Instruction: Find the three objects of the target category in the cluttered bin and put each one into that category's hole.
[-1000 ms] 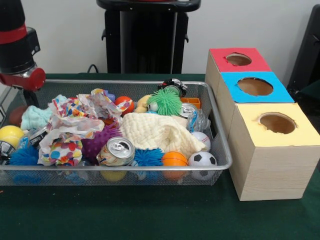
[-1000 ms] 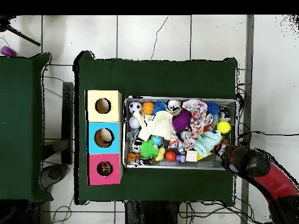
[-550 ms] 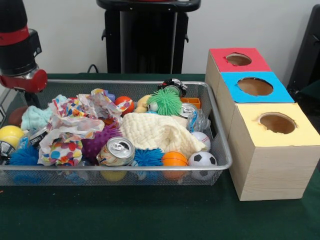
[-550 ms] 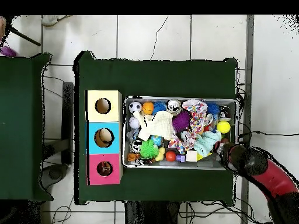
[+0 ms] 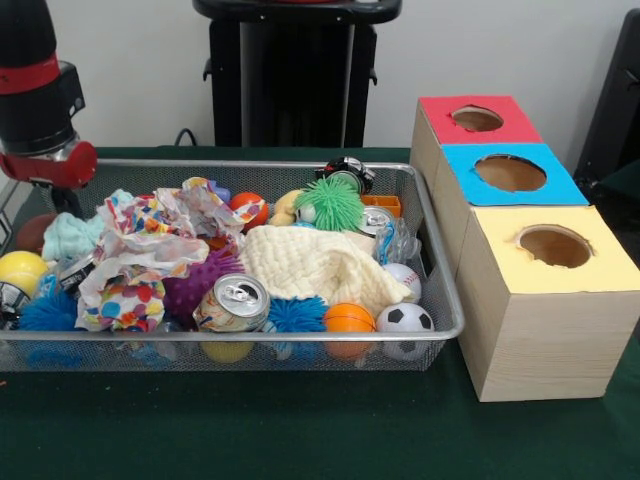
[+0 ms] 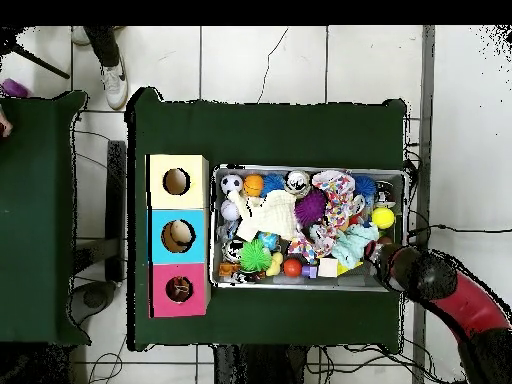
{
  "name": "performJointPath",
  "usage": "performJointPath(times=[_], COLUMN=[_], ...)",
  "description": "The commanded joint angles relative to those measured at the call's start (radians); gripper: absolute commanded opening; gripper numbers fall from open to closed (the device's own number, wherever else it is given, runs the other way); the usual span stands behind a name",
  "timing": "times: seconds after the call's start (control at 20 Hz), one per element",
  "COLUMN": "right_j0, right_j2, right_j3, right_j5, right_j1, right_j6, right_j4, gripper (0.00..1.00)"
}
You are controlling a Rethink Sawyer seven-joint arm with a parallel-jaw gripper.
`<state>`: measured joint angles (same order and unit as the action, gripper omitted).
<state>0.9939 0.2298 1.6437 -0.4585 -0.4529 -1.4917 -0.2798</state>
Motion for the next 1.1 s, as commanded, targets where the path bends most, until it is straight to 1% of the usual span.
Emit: performJointPath(times=[0.05,0.45,0.55,1.1], right_j0=[0.019,0.022,0.019,0.015], right_j2=[0.071,0.071,0.069,0.064], right_j3=[-0.066,-0.064,-0.06,-0.074], right_j5=[-0.035,-0.029,-0.032,-0.04], right_j1=[0.069,0.075,0.066,0.074], right_j6=[0.075,0.073,0.069,0.069], right_j4=[-0.065,-0.071,-0.069,-0.069], gripper=[0.0,0.0,0.0,0.0])
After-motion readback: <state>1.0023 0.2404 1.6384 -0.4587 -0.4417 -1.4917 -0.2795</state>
